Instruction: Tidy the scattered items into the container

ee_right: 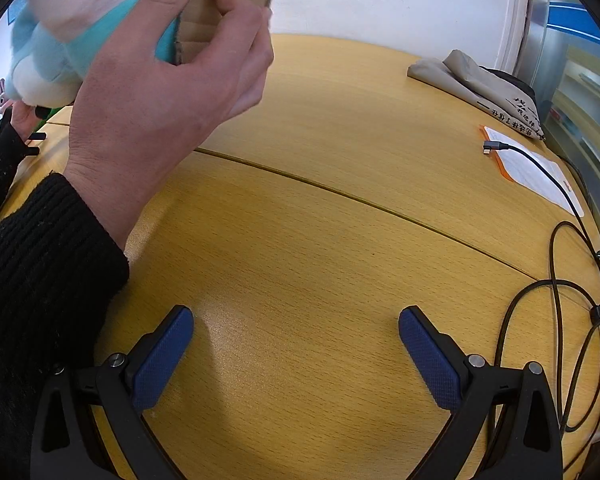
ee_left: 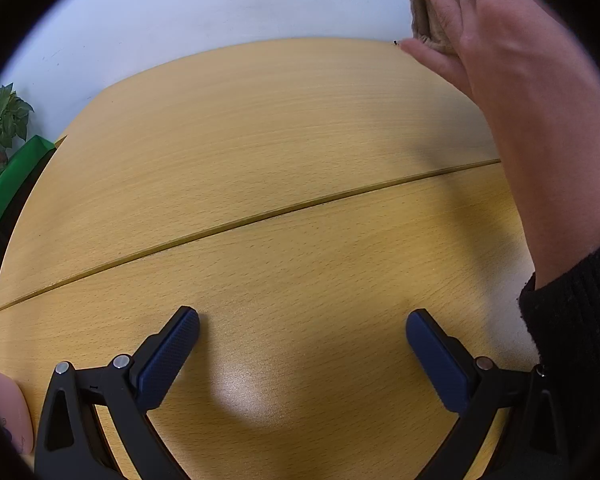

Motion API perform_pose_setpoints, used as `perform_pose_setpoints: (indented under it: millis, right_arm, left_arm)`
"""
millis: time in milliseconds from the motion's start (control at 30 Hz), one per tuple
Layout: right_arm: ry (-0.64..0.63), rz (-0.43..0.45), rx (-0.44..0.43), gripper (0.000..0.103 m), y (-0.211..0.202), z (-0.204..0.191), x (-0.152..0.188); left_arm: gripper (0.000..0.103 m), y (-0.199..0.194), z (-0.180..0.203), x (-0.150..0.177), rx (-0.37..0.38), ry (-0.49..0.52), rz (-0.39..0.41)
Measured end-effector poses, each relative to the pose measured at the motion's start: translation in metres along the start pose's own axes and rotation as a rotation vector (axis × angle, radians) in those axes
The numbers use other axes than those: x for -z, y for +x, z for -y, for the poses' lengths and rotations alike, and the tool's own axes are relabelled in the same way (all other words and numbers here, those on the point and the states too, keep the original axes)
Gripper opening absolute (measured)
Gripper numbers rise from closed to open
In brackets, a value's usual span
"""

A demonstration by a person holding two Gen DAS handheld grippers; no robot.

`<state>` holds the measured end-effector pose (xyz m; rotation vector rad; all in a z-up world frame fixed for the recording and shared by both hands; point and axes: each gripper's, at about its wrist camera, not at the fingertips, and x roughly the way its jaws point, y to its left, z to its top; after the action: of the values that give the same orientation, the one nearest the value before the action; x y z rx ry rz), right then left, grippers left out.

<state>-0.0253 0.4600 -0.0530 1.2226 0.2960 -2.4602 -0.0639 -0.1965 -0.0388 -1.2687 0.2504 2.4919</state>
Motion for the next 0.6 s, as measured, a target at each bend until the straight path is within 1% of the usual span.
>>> perform_pose_setpoints:
  millis: [600]
  right_arm:
    - [-0.001, 0.000, 0.000, 0.103, 0.0010, 0.0002, 0.0002]
  left_arm:
    - [0.103, -0.0004, -0.0015, 0.0001, -0.001, -0.001, 0.001]
